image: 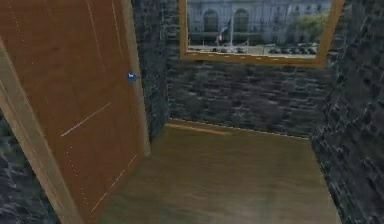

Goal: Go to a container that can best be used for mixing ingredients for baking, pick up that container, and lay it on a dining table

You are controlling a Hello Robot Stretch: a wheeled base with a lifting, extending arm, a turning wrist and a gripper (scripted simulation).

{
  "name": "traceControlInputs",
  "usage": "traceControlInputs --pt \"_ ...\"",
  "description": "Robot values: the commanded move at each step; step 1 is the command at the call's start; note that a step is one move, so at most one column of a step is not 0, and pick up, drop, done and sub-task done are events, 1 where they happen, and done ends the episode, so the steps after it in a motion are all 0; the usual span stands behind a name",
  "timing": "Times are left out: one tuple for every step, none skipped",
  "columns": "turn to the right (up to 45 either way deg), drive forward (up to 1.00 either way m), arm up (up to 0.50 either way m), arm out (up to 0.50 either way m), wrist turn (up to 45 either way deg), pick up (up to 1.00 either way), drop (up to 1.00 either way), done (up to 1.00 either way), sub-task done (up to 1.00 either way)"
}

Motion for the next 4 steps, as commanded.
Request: traceControlInputs --pt "0.0 0.15 0.0 0.0 0.0 0.0 0.0 0.0 0.0" --pt "-45.0 0.0 0.0 0.0 0.0 0.0 0.0 0.0 0.0" --pt "-45.0 0.0 0.0 0.0 0.0 0.0 0.0 0.0 0.0" --pt "-45.0 0.0 0.0 0.0 0.0 0.0 0.0 0.0 0.0"
